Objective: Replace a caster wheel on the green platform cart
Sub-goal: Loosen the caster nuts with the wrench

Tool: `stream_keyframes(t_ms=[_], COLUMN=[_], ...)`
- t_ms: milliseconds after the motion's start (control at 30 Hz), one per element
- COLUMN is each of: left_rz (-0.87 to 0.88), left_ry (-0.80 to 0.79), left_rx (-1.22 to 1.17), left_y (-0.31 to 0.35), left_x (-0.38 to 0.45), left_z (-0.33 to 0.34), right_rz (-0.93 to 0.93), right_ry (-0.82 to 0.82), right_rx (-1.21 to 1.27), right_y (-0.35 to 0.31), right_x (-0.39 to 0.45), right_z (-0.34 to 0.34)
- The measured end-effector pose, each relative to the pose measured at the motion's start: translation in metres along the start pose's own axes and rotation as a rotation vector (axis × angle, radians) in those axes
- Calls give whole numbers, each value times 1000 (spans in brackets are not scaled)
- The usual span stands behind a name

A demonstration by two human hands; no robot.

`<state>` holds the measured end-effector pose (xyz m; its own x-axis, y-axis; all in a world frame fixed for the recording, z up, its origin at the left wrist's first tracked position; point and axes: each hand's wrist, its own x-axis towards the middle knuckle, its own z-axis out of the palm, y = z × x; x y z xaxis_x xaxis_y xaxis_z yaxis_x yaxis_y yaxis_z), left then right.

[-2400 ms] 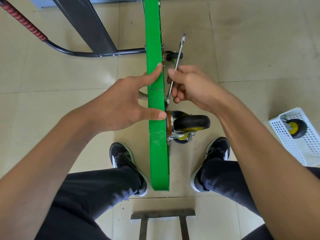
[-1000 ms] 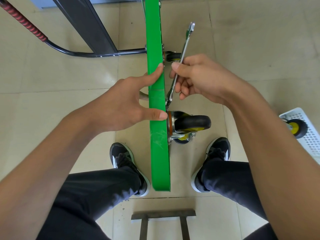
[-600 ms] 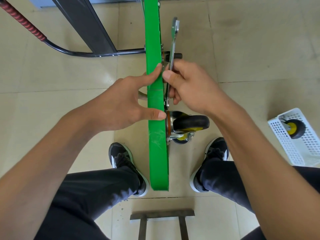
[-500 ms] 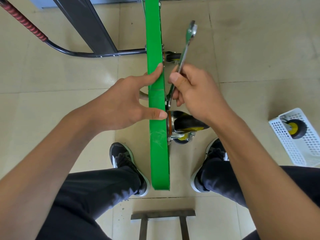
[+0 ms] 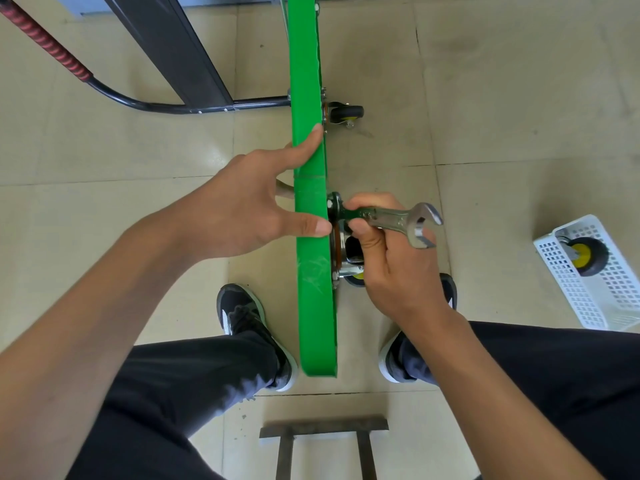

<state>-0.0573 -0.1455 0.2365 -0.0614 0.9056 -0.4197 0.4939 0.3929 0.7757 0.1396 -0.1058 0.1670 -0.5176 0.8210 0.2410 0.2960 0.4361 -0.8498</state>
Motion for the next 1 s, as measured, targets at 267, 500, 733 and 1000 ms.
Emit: stream_keyframes(t_ms=[267, 500, 733, 1000], left_rz=[-5, 35, 52, 54], left_ry=[5, -29, -23, -10], left_rx=[1, 22, 0, -32], left_y=[2, -2, -1, -1], left_x=[-1, 1, 3, 3], left_z=[0, -8, -7, -6], right_rz=[-76, 222, 307, 434], right_ry=[64, -15, -288, -559], right_rx=[-22, 182, 96, 43], right_y=[-3, -16, -19, -17], right_x=[7, 60, 95, 117], right_z=[-3, -24, -25, -13])
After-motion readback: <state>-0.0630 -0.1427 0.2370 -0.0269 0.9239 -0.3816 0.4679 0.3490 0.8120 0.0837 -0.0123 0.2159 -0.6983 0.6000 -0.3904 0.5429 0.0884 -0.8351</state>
